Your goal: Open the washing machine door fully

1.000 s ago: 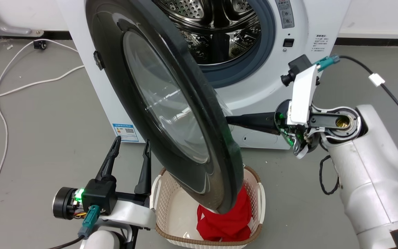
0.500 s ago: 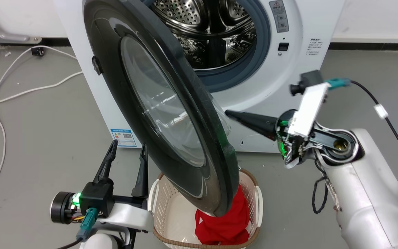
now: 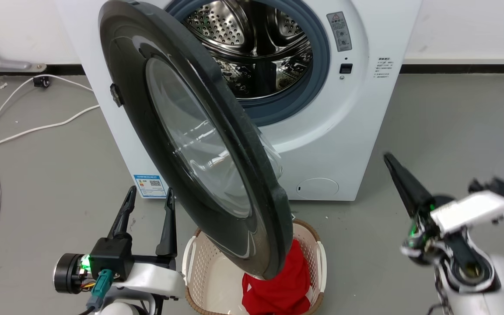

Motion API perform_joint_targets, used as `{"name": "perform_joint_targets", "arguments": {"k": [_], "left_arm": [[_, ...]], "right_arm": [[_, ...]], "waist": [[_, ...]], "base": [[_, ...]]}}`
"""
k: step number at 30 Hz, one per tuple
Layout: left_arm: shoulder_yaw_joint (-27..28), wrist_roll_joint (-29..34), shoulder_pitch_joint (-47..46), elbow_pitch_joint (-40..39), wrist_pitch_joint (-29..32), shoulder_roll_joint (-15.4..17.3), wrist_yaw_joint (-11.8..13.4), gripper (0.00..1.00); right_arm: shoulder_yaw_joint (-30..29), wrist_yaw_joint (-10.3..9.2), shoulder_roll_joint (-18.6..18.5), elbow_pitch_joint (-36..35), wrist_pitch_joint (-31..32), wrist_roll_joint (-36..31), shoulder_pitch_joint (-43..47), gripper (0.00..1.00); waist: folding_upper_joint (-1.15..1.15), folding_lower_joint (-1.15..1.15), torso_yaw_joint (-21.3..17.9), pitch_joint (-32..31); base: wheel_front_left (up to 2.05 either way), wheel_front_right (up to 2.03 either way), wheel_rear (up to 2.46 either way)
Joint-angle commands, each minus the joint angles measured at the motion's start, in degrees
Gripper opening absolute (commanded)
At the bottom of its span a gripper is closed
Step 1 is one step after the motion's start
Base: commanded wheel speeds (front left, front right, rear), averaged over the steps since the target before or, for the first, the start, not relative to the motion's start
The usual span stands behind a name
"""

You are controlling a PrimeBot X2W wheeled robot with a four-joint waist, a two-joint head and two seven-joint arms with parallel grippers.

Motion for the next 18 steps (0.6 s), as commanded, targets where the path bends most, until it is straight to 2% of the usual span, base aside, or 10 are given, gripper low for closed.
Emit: {"name": "perform_joint_targets", "arguments": {"k": [1,2,3,8,12,15,18], "left_arm": [[0.2,0.0,0.7,-0.1,-0.2,0.0,0.3,1.0],[0.4,0.1,0.8,-0.1,-0.2,0.0,0.3,1.0],[0.6,0.1,1.0,0.0,-0.2,0.0,0.3,1.0],[1.5,0.0,1.3,0.3,-0.2,0.1,0.2,1.0],[2.0,0.0,1.6,0.4,-0.2,0.1,0.1,1.0],[2.4,0.2,1.6,0.4,-0.2,0.1,0.1,1.0],[2.7,0.2,1.6,0.4,-0.2,0.1,0.1,1.0]], "right_arm": [[-0.2,0.0,0.1,-1.2,-2.2,-0.8,2.6,0.3],[-0.1,0.0,0.1,-2.0,-3.8,-1.3,4.3,0.5],[0.2,0.0,0.1,-2.9,-5.5,-1.8,6.0,1.0],[1.2,0.0,0.1,-6.5,-13.0,-4.9,12.4,1.0],[1.2,0.0,-0.4,-8.5,-19.0,-12.4,14.9,1.0],[0.4,0.0,-1.9,-8.9,-24.6,-23.1,15.8,1.0],[-1.6,0.0,-1.7,-9.0,-29.2,-34.7,15.9,1.0]], "waist": [[0.0,0.01,-0.3,-0.1],[0.0,0.01,-0.5,-0.2],[0.0,0.01,-0.7,-0.3],[0.0,0.01,-1.4,-0.8],[0.0,0.01,-1.8,-1.0],[0.0,0.01,-1.9,-1.0],[0.0,0.01,-1.9,-0.9]], "base": [[0.0,0.0,0.0],[0.0,0.0,0.0],[0.0,0.0,0.0],[0.0,0.0,0.0],[0.0,0.0,0.0],[0.0,0.0,0.0],[0.0,0.0,0.0]]}}
